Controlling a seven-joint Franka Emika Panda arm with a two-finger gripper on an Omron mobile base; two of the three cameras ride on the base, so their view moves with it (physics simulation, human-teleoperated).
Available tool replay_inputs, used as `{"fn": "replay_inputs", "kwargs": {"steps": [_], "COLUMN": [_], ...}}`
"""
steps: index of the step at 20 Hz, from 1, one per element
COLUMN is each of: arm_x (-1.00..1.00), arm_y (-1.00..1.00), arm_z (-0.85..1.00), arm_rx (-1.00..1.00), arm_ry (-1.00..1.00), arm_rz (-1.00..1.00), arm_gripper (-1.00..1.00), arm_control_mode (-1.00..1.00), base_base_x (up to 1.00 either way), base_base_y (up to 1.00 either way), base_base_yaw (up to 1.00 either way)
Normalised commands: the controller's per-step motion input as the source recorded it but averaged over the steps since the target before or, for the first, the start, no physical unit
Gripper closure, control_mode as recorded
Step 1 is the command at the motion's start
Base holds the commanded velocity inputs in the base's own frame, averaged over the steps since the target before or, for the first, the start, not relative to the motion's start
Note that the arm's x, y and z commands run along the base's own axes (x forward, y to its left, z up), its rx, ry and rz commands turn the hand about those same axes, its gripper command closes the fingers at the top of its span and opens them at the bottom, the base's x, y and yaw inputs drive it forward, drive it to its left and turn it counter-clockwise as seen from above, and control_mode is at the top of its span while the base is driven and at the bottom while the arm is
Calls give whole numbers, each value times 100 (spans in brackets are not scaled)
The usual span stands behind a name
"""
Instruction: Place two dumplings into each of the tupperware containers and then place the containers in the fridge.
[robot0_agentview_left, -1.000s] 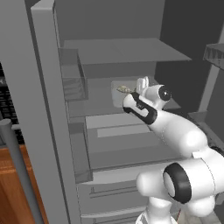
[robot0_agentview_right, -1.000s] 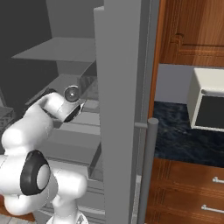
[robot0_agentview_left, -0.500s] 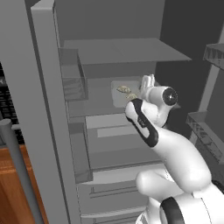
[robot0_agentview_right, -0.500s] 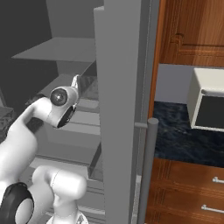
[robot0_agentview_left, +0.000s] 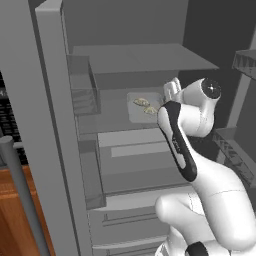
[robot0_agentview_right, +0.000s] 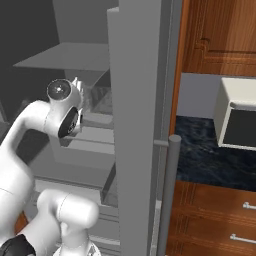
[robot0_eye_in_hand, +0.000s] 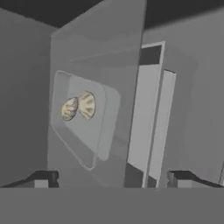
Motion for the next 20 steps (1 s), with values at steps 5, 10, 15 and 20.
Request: {"fn": "replay_inputs", "kwargs": {"steps": [5, 10, 15, 20], "arm_x": [-90, -79, -62, -73], "arm_y": [0, 11, 22, -6], "arm_z": [0, 1, 16, 2], "arm_rx": [-27, -31, -21, -14], "arm_ry": [16, 26, 29, 15], "arm_rz": [48, 30, 13, 20], "arm_gripper": [-100, -100, -100, -100], "arm_control_mode": [-100, -100, -100, -100], "base_base_x": [0, 0, 0, 0], "base_base_y": [0, 0, 0, 0], "base_base_yaw": [0, 0, 0, 0]}}
